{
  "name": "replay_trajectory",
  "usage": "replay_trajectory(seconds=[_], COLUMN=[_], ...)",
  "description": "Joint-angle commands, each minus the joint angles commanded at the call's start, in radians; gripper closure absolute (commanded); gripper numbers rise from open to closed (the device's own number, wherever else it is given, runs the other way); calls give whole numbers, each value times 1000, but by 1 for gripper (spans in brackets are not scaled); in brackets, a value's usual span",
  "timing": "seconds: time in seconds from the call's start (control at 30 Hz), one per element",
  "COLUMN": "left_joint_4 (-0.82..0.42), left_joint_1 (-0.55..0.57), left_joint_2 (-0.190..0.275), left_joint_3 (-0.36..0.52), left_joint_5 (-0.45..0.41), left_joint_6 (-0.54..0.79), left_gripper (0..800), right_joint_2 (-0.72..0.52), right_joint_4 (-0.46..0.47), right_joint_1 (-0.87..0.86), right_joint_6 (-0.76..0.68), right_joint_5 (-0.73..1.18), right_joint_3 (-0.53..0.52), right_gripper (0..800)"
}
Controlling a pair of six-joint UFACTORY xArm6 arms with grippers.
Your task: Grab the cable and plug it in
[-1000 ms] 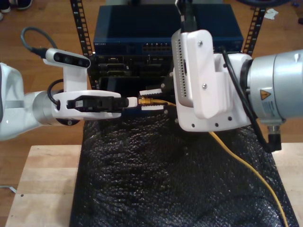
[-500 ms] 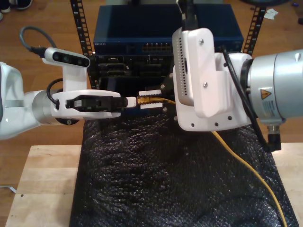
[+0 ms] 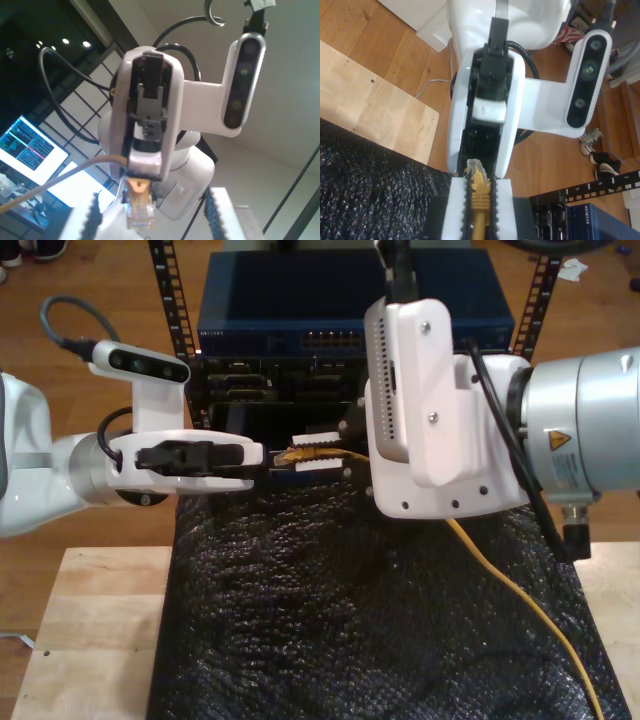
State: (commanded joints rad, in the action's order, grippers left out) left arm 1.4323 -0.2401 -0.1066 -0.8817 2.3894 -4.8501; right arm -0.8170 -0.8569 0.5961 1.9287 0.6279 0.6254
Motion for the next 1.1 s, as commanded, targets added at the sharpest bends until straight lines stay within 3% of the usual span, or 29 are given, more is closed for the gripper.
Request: replay_trajectory(seconds=[0.2,0.67,0.9,1.1], left_joint_4=[-2,-5,-5,-26], left_joint_1=[0,-6,-29,-31], left_joint_2=[2,11,18,66], left_joint_3=[-3,-8,-25,-25], left_joint_5=[0,-12,-68,-133], left_joint_6=[-21,-26,-40,-48], left_gripper=[11,2,2,2], right_joint_2=[6,64,61,63], right_joint_4=[-28,-48,-51,-57], right_joint_1=[-2,-17,-135,-175], right_joint_6=[-2,-12,-40,-58], right_joint_5=[-2,-3,-5,-5], right_joint_3=[5,40,48,55], right_gripper=[798,799,799,799])
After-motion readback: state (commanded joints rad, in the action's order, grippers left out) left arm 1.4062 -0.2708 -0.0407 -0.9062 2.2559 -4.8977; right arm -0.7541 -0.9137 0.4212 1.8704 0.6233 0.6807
